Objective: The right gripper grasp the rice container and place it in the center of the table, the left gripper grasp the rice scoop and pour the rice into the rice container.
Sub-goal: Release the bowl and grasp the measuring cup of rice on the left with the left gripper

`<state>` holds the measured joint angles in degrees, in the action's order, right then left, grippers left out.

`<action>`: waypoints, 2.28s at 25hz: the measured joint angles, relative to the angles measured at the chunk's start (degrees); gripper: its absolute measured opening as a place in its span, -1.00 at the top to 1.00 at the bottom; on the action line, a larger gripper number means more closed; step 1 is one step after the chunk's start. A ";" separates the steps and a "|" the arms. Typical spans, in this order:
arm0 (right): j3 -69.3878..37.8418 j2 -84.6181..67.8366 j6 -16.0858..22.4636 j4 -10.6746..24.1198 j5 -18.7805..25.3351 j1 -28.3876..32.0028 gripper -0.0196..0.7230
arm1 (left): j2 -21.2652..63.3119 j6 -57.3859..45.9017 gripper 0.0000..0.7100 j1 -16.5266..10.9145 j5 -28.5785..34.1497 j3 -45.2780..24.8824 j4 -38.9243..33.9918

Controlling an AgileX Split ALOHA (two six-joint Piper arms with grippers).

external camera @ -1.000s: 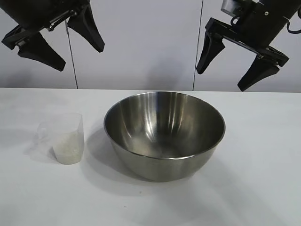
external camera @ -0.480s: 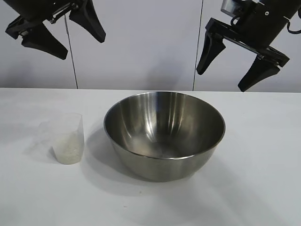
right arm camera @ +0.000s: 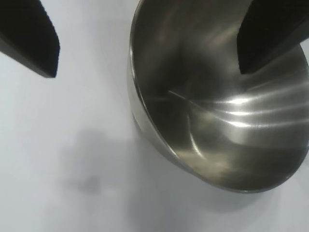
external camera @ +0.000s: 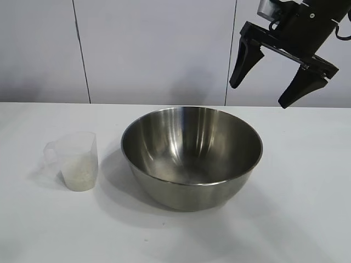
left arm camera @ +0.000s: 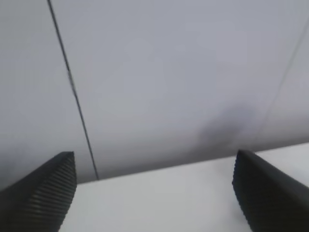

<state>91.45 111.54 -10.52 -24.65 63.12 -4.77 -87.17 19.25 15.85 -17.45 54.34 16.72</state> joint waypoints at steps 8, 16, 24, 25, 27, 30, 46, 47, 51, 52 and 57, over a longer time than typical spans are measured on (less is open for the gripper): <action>0.00 -1.91 -2.12 0.59 -2.59 0.00 -0.92 | 0.06 -0.36 -0.79 0.00 -34.29 -22.23 -0.47; 0.00 -4.83 -1.78 0.89 -6.19 0.00 -0.82 | 0.48 -1.53 -0.79 0.00 -39.66 -34.33 -1.51; 0.00 -4.68 -1.10 0.96 -5.13 0.00 -0.81 | 0.61 -5.30 -0.78 0.00 -44.29 -43.80 -8.46; 0.00 -4.68 -1.10 1.03 -4.56 0.00 -0.81 | 0.21 -5.44 -0.78 0.00 -44.47 -44.15 -8.59; 0.00 -4.68 -1.10 1.05 -3.81 0.00 -0.81 | -1.92 -5.60 -0.78 0.00 -45.78 -44.17 -9.17; 0.00 -4.68 -1.17 1.09 -2.30 0.00 -0.82 | -8.43 -5.60 -0.78 0.00 -47.71 -44.17 -9.77; 0.00 -4.68 -1.27 1.11 0.18 -0.12 -0.83 | -22.94 -9.15 -0.78 0.00 -48.53 -40.18 -11.18; 0.00 -4.68 -1.27 1.00 0.18 -0.12 -0.83 | -23.75 -9.16 -0.78 0.00 -48.53 -39.99 -11.18; 0.00 -4.68 -1.27 0.84 0.25 -0.12 -0.83 | -25.71 -9.23 -0.78 0.00 -48.53 -39.41 -11.26; 0.00 -4.68 -1.27 0.48 0.25 -0.12 -0.83 | -26.10 -9.28 -0.78 0.00 -48.53 -39.02 -11.29; 0.00 -4.68 -1.27 0.07 0.14 -0.12 -0.83 | -28.07 -9.33 -0.78 0.00 -48.55 -36.40 -11.41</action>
<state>91.45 106.86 -11.79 -24.57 63.25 -4.90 -115.25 9.92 15.85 -66.00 17.95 5.31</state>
